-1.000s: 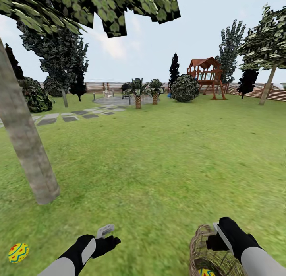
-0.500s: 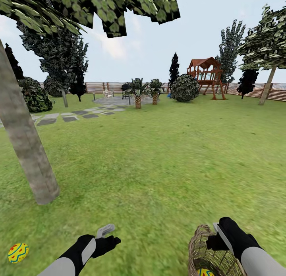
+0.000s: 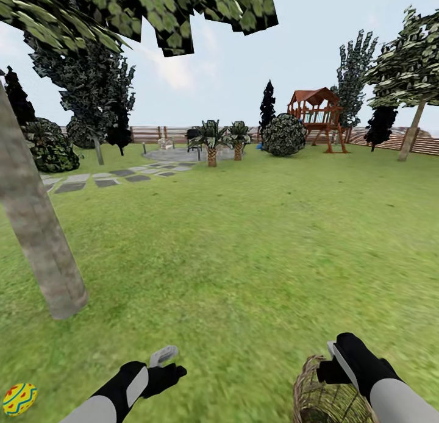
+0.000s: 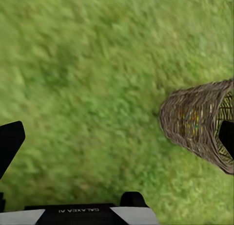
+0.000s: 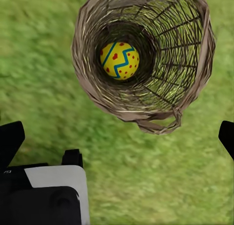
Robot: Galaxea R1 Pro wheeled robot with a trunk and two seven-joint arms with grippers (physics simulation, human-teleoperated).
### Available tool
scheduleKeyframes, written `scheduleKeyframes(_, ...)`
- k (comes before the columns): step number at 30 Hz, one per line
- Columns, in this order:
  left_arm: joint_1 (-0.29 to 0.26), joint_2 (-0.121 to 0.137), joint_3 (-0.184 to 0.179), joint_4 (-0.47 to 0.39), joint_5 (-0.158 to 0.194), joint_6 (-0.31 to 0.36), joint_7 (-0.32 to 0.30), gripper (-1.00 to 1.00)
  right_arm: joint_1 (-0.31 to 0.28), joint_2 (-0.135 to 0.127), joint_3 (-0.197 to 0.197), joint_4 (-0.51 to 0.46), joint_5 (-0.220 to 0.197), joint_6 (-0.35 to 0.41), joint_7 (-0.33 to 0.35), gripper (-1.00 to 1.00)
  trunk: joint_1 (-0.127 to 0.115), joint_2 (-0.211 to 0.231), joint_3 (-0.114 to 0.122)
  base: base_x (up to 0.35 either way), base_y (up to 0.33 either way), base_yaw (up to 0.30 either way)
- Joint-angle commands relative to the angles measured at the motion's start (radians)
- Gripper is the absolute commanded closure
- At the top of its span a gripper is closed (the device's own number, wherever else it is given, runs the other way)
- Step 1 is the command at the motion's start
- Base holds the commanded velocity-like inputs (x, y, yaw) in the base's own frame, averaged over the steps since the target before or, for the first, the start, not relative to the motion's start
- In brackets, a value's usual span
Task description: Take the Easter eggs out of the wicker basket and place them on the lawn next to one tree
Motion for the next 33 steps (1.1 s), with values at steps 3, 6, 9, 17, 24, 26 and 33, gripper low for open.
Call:
scheduleKeyframes(3, 0.0, -0.009, 0.001, -0.001, 0.008, -0.004, 0.001, -1.0, -0.001, -0.002, 0.0, -0.002, 0.01, 0.005, 0.01, -1.0, 0.0, -0.001, -0.002, 0.014, 0.0, 0.0)
scheduleKeyframes(6, -0.001, -0.012, 0.001, 0.007, 0.007, -0.044, 0.001, -1.0, -0.001, -0.003, 0.0, -0.002, 0.009, 0.005, 0.01, -1.0, 0.0, -0.001, -0.002, 0.003, 0.0, 0.0)
scheduleKeyframes(9, -0.001, -0.02, 0.0, 0.028, 0.004, -0.074, 0.003, -1.0, 0.0, -0.003, 0.0, -0.002, 0.009, 0.005, 0.01, -1.0, 0.0, -0.001, -0.002, 0.001, -0.024, -0.12)
scheduleKeyframes(17, -0.001, -0.022, 0.001, 0.033, 0.006, -0.08, 0.003, -1.0, 0.0, -0.064, -0.003, -0.003, 0.003, 0.008, 0.059, -1.0, 0.0, -0.001, -0.002, 0.0, -0.022, -0.179)
scheduleKeyframes(24, 0.0, -0.021, 0.001, 0.033, 0.006, -0.08, 0.003, -1.0, 0.0, -0.108, 0.002, -0.002, 0.026, 0.009, 0.199, -1.0, 0.0, -0.001, -0.002, 0.0, 0.0, -0.01)
scheduleKeyframes(26, -0.001, -0.02, 0.002, 0.033, 0.006, -0.08, 0.003, -1.0, 0.0, -0.107, 0.003, -0.002, 0.06, 0.008, 0.201, -1.0, -0.003, 0.006, 0.001, 0.0, 0.0, 0.0)
scheduleKeyframes(33, -0.001, -0.019, 0.004, 0.031, 0.008, -0.081, 0.003, -1.0, 0.0, -0.103, 0.001, -0.003, 0.109, 0.008, 0.206, -1.0, -0.03, 0.055, 0.023, 0.0, 0.0, 0.0)
